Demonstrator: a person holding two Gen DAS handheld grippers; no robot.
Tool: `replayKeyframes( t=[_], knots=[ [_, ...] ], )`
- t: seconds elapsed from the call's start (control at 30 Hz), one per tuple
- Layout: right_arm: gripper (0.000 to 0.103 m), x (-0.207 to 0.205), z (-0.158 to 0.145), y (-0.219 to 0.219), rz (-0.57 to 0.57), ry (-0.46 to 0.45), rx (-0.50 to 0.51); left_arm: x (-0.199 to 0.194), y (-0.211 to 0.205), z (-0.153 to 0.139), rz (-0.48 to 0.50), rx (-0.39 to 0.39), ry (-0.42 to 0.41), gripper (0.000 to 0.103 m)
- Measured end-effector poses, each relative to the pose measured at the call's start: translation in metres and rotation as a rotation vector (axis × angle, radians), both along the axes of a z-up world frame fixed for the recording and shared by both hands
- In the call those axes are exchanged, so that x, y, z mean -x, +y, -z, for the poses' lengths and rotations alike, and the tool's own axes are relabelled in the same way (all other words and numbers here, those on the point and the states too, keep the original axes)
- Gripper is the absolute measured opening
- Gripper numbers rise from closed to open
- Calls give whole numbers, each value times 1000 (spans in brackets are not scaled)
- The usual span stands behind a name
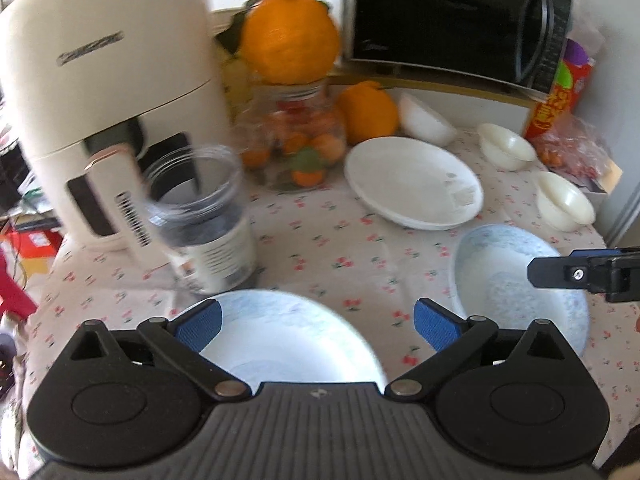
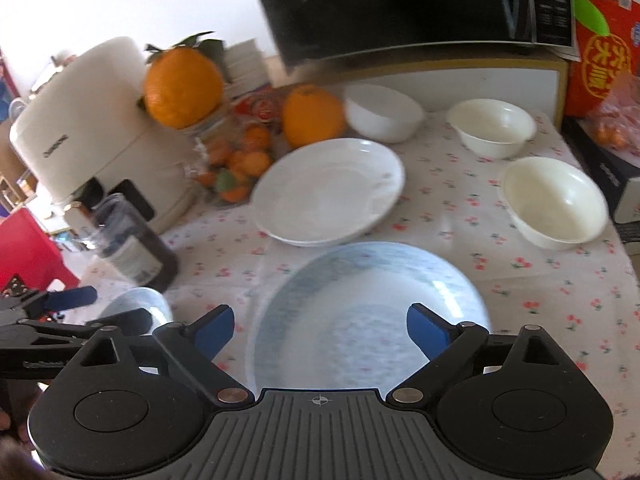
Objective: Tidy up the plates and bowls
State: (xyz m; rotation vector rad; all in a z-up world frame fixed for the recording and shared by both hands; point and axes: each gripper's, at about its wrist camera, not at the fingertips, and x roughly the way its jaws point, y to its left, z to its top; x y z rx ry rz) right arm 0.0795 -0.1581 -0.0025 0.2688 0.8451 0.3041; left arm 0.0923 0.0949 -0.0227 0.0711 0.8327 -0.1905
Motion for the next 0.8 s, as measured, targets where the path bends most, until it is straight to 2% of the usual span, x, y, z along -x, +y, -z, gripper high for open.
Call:
replayKeyframes(
  t=[0.17, 0.37, 0.63, 0.8],
  knots=[
    [95, 1, -3, 31, -29, -19, -6, 3, 22, 10, -34, -38, 8, 102],
    [97, 8, 2, 69, -108, -78, 33, 7, 48, 25, -43, -59, 7, 102],
    [97, 18, 21, 108, -191, -94, 24, 16, 76, 41, 5, -29, 13, 102],
    [97, 22, 30, 125, -232, -99, 45, 19, 90, 47, 15, 25, 34, 99]
  ],
)
